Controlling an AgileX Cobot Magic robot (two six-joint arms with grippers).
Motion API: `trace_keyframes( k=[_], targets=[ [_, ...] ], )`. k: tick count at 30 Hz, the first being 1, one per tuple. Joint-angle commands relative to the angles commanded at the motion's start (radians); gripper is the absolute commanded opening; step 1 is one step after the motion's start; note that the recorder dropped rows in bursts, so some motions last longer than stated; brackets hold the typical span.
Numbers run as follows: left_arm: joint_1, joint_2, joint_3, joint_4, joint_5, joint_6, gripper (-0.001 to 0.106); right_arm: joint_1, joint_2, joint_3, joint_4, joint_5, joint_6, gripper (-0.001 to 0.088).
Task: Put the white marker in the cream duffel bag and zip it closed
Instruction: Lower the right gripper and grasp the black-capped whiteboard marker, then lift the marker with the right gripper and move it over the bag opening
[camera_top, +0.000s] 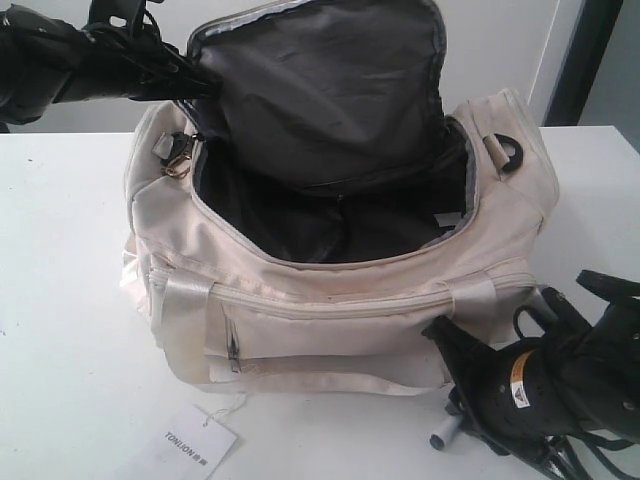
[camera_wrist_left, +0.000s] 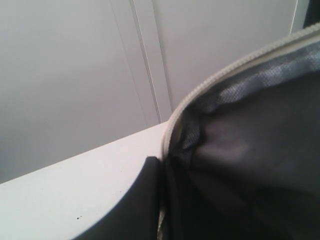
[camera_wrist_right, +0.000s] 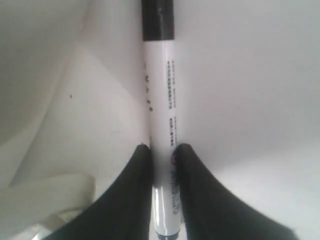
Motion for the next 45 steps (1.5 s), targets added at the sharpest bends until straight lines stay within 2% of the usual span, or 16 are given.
trace_keyframes(
  k=[7,16,31,38,45],
  targets=[
    [0.0,0.0,0.0,0.0,0.0,0.0,0.0,0.0,-0.113,0.0,0.0,0.068,0.0,0.0],
    [0.0,0.0,0.0,0.0,0.0,0.0,0.0,0.0,-0.24,0.0,0.0,0.073,-0.006,0.0],
    [0.0,0.0,0.0,0.0,0.0,0.0,0.0,0.0,-0.338,0.0,-0.008,0.073,-0.006,0.0],
    [0.0,0.0,0.0,0.0,0.0,0.0,0.0,0.0,-0.403,0.0,-0.011,0.059,-0.029,0.0],
    [0.0,0.0,0.0,0.0,0.0,0.0,0.0,0.0,-0.46,0.0,-0.081,-0.032,-0.029,0.0]
  ],
)
